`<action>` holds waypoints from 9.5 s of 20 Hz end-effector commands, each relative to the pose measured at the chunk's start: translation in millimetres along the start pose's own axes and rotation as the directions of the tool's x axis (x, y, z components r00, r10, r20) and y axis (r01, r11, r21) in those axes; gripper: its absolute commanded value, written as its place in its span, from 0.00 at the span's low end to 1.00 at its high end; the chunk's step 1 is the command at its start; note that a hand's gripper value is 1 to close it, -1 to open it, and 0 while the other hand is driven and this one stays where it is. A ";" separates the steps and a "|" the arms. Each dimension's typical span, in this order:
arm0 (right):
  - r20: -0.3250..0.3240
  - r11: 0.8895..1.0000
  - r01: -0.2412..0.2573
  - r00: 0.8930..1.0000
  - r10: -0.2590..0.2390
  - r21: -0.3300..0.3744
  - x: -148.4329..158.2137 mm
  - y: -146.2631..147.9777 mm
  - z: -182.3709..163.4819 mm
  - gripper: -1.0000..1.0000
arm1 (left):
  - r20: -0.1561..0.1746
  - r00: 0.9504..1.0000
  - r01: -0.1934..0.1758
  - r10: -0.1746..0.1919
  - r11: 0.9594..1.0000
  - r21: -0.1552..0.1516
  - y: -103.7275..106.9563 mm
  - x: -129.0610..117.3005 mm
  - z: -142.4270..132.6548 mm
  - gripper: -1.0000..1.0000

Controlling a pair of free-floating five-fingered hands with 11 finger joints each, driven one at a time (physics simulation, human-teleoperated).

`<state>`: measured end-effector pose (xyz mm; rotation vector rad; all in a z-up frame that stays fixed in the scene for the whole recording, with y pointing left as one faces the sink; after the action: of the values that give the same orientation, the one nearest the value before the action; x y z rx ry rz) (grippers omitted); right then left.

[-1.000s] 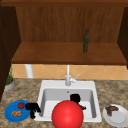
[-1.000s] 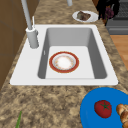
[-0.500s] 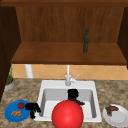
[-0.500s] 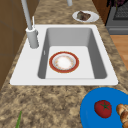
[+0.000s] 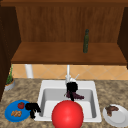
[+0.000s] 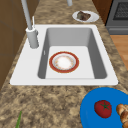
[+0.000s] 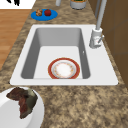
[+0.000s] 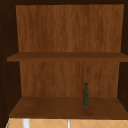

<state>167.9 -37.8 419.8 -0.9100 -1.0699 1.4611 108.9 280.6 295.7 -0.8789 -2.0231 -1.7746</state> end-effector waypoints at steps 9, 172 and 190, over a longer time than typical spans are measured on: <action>0.009 1.000 -0.010 1.000 0.010 -0.025 19.3 -85.4 44.6 1.00 | 0.000 1.000 0.000 0.000 1.000 0.000 0.0 0.0 0.0 0.50; 0.020 1.000 0.031 0.999 -0.031 0.003 -152.8 -148.3 38.0 0.00 | 0.000 1.000 0.000 0.000 1.000 0.000 0.0 0.0 0.0 0.50; 0.018 0.993 0.042 0.999 -0.045 0.108 -290.0 -14.2 52.3 0.00 | 0.000 1.000 0.000 0.000 1.000 0.000 0.0 0.0 0.0 0.50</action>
<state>173.0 -308.8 467.9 -0.8226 -1.0329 1.4729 108.9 280.6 295.7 -0.8789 -2.0231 -1.7746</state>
